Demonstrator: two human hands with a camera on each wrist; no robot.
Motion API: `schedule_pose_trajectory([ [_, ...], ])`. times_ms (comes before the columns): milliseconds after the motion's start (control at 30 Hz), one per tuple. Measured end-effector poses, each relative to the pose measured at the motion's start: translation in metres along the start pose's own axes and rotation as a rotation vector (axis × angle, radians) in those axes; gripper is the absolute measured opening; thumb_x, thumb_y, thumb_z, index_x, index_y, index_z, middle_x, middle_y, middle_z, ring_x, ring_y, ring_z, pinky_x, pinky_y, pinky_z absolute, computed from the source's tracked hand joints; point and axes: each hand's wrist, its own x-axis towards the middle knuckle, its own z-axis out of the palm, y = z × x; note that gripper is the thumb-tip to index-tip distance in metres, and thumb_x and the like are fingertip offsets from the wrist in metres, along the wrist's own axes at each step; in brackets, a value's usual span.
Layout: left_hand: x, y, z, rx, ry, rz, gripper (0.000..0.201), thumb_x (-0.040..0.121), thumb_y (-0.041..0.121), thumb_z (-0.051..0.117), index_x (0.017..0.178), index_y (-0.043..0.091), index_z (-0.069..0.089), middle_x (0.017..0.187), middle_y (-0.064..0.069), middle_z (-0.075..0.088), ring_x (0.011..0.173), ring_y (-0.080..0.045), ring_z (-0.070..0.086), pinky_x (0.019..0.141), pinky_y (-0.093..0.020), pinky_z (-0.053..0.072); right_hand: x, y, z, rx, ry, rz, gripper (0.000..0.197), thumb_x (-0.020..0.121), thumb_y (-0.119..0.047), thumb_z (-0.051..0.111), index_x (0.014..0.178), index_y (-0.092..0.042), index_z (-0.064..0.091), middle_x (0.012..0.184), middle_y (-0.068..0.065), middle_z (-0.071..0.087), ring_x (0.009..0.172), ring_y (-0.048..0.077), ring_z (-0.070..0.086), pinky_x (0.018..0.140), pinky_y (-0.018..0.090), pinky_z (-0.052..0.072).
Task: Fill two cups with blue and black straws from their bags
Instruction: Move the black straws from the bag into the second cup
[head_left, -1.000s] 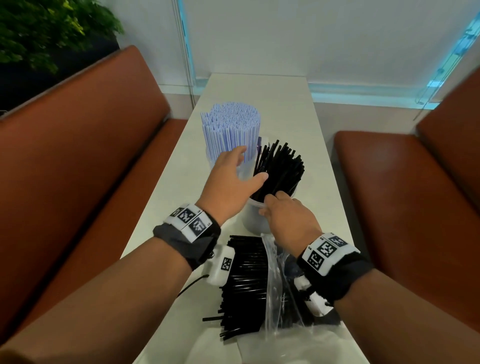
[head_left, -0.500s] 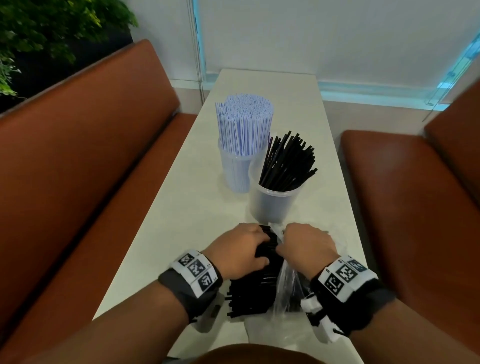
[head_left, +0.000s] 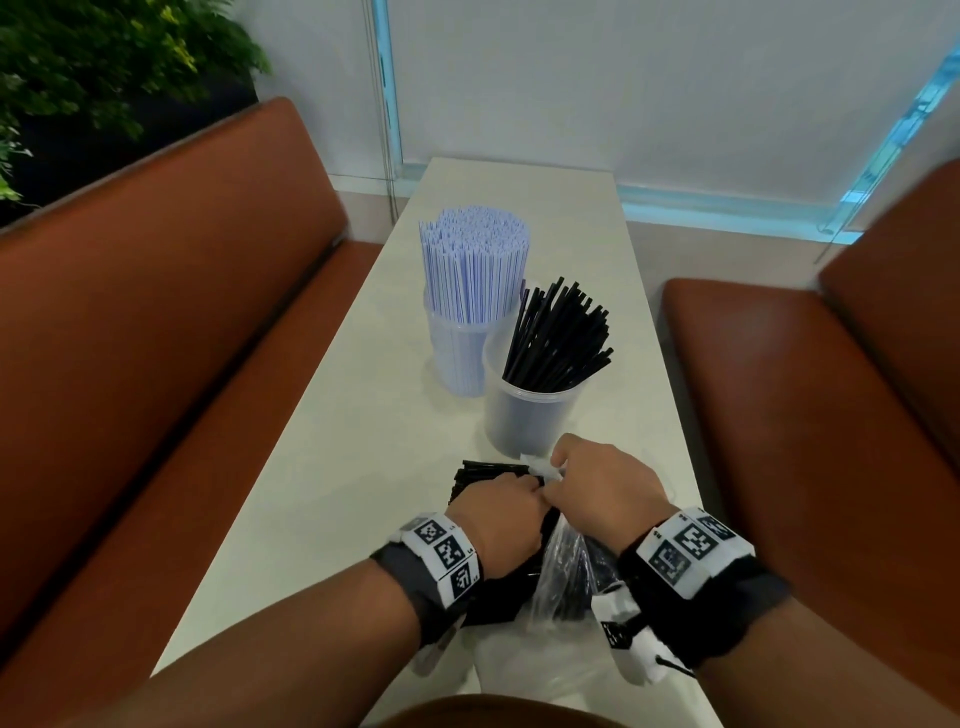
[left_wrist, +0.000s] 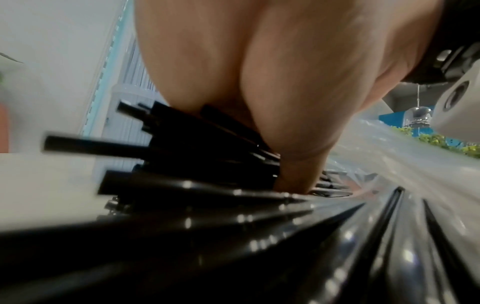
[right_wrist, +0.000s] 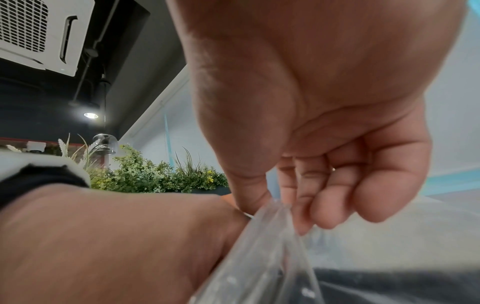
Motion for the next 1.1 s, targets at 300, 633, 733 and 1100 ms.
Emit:
schedule_pose_trajectory([
  [300,-0.022,-0.035,-0.016,0.098,0.091,-0.071,0.023,0.094,0.021,0.046,0.116,0.017,0.048,0.103,-0.005,0.067,0.083,-0.031,0.064,0.068,-0.035,0.031,0.006,0.009,0.0,0.059,0.043,0.038,0.017,0.079,-0.046,0.05,0.092,-0.037,0.055,0.077,-0.017,0.054,0.073,0.006,0.055,0.056,0.027,0.033],
  [633,-0.071,-0.114,-0.022,0.065,0.079,-0.168,0.019,0.103,0.035,0.043,0.119,0.027,0.05,0.101,0.005,0.062,0.087,-0.022,0.061,0.07,-0.035,0.045,0.008,0.017,0.001,0.075,0.015,0.099,0.019,0.088,-0.052,0.048,0.083,-0.038,0.06,0.077,-0.015,0.064,0.068,0.003,0.059,0.06,0.026,0.041],
  [733,-0.082,-0.129,-0.027,0.013,0.119,-0.236,0.018,0.102,0.032,0.045,0.118,0.029,0.05,0.1,0.008,0.059,0.086,-0.018,0.058,0.072,-0.038,0.05,0.009,0.01,-0.002,0.25,0.146,-0.003,0.041,0.096,-0.064,0.037,0.085,-0.033,0.061,0.078,-0.013,0.065,0.073,0.003,0.059,0.068,0.031,0.047],
  [1100,-0.048,-0.079,-0.054,-0.136,0.393,-0.103,0.024,0.094,0.032,0.057,0.117,0.028,0.053,0.1,0.006,0.063,0.085,-0.022,0.06,0.066,-0.037,0.047,0.004,-0.042,-0.02,1.111,0.441,-0.187,0.031,0.105,-0.025,0.047,0.09,-0.021,0.074,0.092,-0.003,0.075,0.094,0.013,0.069,0.086,0.03,0.051],
])
